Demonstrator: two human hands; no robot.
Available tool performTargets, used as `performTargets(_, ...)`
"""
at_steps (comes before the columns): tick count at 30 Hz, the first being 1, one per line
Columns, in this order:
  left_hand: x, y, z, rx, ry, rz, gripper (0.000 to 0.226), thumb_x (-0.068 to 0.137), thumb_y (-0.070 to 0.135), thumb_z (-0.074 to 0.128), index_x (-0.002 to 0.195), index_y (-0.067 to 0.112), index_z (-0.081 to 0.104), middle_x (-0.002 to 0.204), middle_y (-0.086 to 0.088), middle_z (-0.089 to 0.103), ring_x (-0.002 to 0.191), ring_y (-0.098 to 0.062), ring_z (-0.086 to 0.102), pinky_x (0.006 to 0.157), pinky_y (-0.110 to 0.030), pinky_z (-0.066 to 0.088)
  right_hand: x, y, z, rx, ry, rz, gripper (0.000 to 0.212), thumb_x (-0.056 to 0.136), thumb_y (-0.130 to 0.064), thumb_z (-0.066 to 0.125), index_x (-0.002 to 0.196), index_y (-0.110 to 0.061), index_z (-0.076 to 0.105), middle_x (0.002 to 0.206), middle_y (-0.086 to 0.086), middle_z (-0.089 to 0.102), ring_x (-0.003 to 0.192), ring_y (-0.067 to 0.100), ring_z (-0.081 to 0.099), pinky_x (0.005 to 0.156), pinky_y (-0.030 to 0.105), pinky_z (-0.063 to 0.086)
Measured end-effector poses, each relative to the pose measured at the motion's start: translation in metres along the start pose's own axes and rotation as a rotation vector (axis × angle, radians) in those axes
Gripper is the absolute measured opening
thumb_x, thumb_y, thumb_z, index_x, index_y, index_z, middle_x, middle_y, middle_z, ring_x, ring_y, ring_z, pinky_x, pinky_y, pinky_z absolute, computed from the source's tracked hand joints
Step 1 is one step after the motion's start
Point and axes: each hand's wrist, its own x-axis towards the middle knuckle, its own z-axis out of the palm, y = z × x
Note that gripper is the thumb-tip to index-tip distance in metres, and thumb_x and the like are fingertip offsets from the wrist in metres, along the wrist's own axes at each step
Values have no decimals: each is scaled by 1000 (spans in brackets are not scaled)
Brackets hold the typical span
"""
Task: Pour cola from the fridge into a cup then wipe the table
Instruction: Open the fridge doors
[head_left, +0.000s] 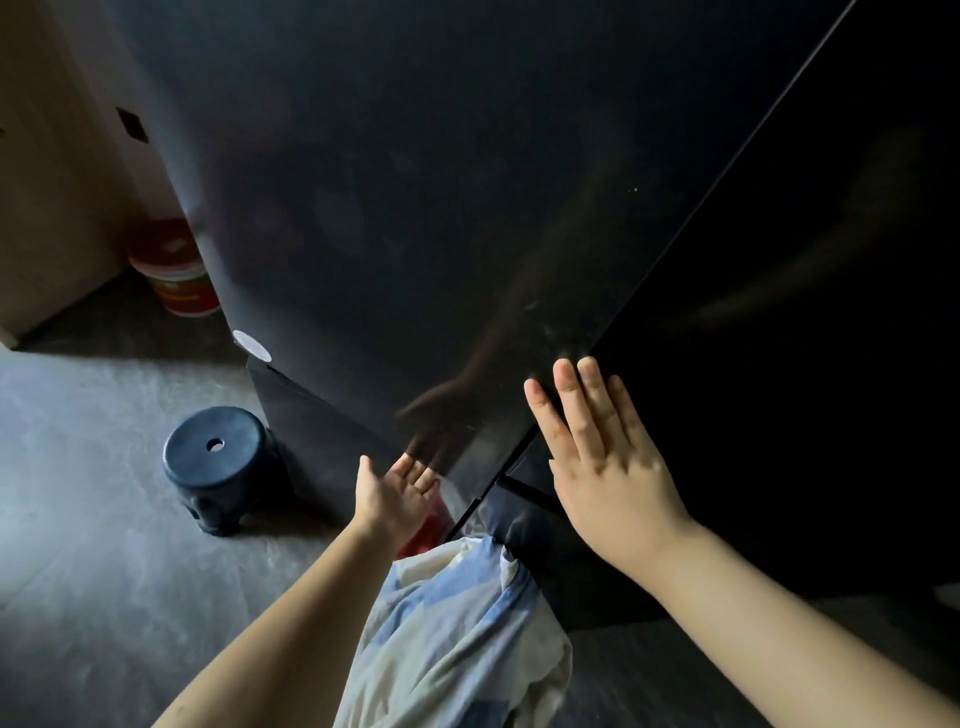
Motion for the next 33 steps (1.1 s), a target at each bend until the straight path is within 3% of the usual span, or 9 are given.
performTargets(3, 1, 6, 3, 13, -24, -19, 78, 93, 63, 18, 135, 3, 45, 138, -19, 48, 129, -33, 43, 115, -41, 22, 3, -6, -10, 72, -4, 45, 75, 88, -22, 58, 149, -3, 19, 155, 22, -2, 145, 36, -2, 118, 48, 9)
performTargets(7, 0, 2, 9, 32, 3, 0, 73, 94, 60, 17, 130, 4, 48, 136, -17, 49, 132, -30, 41, 116, -40, 18, 0, -8, -30, 574, 121, 252, 62, 86, -8, 59, 143, -1, 34, 154, 17, 14, 145, 29, 15, 114, 42, 29)
performTargets(10, -2, 1, 8, 64, -1, -14, 71, 94, 61, 15, 115, 5, 55, 131, -14, 54, 124, -29, 47, 115, -39, 19, 2, -10, -35, 851, 185, 512, 70, 86, -8, 58, 146, -2, 22, 154, 11, 17, 144, 23, 22, 114, 27, 28)
performTargets(15, -12, 2, 16, 119, -9, -27, 73, 95, 59, 16, 142, 6, 35, 149, -13, 37, 139, -27, 30, 115, -38, 13, 13, -22, -31, 1131, 16, 562, 83, 87, -26, 55, 150, -21, 1, 156, -10, 3, 145, 14, 15, 114, 40, 30)
performTargets(20, -28, 12, 24, 518, 113, -10, 68, 99, 52, 17, 149, 6, 20, 153, -13, 28, 139, -28, 30, 113, -40, 19, 19, -29, -34, 1298, 51, 650, 82, 83, -22, 52, 145, -36, 0, 159, -6, 6, 145, 6, 11, 115, 40, 29)
performTargets(22, -46, 20, 32, 842, 175, 49, 59, 99, 47, 27, 144, 10, 32, 141, -13, 45, 127, -32, 45, 105, -40, 31, 18, -30, -34, 1325, 51, 661, 82, 83, -21, 52, 146, -35, 1, 159, -6, 6, 145, 6, 11, 115, 40, 29)
performTargets(25, -85, 40, 58, 1452, 198, 297, 33, 96, 38, 45, 119, 14, 51, 90, -11, 60, 82, -26, 58, 70, -29, 36, 18, -32, -33, 1353, 64, 681, 83, 82, -18, 52, 150, -26, 5, 159, -5, 8, 145, 9, 13, 115, 42, 29)
performTargets(30, -167, 73, 135, 2455, -257, 977, 30, 92, 38, 46, 114, 27, 62, 108, 6, 65, 99, -16, 61, 84, -29, 47, 21, -35, -39, 1422, 81, 719, 82, 85, -23, 54, 151, -22, 5, 159, -6, 7, 145, 4, 10, 117, 40, 22)
performTargets(33, -213, 65, 187, 2621, -612, 1669, 40, 87, 38, 37, 114, 25, 64, 109, 6, 63, 103, -16, 58, 91, -30, 44, 23, -38, -42, 1451, 77, 744, 81, 89, -24, 57, 151, -25, 4, 159, -10, 6, 144, 0, 9, 118, 38, 21)
